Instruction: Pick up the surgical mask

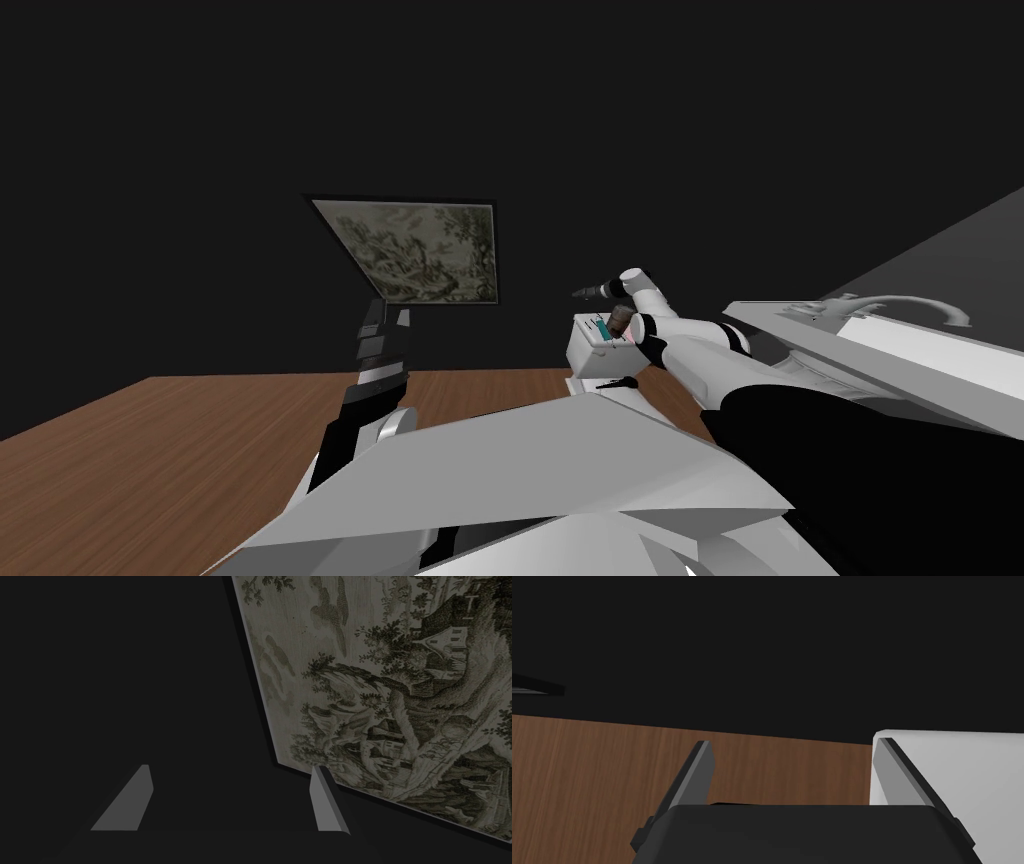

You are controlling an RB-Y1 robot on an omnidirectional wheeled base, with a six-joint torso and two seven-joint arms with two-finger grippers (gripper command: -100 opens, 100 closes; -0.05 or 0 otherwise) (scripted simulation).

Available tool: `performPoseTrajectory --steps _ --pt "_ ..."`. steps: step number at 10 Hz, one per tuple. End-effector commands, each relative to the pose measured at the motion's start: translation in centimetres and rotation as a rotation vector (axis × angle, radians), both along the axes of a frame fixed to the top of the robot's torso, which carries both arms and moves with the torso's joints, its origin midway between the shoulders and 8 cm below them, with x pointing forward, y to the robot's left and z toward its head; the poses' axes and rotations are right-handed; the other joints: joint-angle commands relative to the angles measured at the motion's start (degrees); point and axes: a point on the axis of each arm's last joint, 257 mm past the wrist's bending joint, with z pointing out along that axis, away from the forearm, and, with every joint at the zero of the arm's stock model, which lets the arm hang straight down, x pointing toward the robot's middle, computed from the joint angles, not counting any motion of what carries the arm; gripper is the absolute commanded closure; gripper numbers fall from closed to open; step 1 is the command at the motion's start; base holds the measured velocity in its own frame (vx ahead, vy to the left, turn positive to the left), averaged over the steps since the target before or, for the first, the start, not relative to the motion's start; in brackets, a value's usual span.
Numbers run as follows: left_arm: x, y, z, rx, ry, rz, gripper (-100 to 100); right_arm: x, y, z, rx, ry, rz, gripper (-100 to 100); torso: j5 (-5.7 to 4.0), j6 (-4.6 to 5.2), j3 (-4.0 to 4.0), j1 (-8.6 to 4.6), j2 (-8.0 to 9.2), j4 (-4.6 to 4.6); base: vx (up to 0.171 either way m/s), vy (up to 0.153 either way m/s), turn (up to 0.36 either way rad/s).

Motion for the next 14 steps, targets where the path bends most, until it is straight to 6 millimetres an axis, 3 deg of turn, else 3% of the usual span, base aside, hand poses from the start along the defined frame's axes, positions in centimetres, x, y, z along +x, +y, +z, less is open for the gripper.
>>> performPoseTrajectory --steps 1,5,8,10,14 --pt "0.0 0.0 0.0 0.0 0.0 0.0 0 -1.3 -0.3 -0.5 -0.007 0.058 0.015 -100 0.0 0.0 0.0 0.0 0.0 0.0 0.0 -0.044 0.011" --pt "0.0 0.0 0.0 0.0 0.0 0.0 0 -3.6 0.1 -1.3 0.009 0.147 0.055 -100 -0.02 0.01 0.0 -0.13 -0.01 0.0 0.004 -0.056 0.008" --pt "0.0 0.0 0.0 0.0 0.0 0.0 0 -6.6 -0.5 -2.2 0.005 0.262 0.071 -100 0.0 0.0 -0.01 -0.04 -0.03 0.0 0.009 -0.051 0.01" --pt "0.0 0.0 0.0 0.0 0.0 0.0 0 -7.2 0.0 -2.4 0.019 0.285 0.089 -100 -0.02 0.0 0.0 -0.08 0.0 0.0 0.0 -0.039 0.006" --pt "0.0 0.0 0.0 0.0 0.0 0.0 0 -10.6 -0.3 -3.5 0.028 0.409 0.105 -100 -0.11 0.19 -0.01 -0.19 0.04 -0.07 0.01 -0.039 0.013"
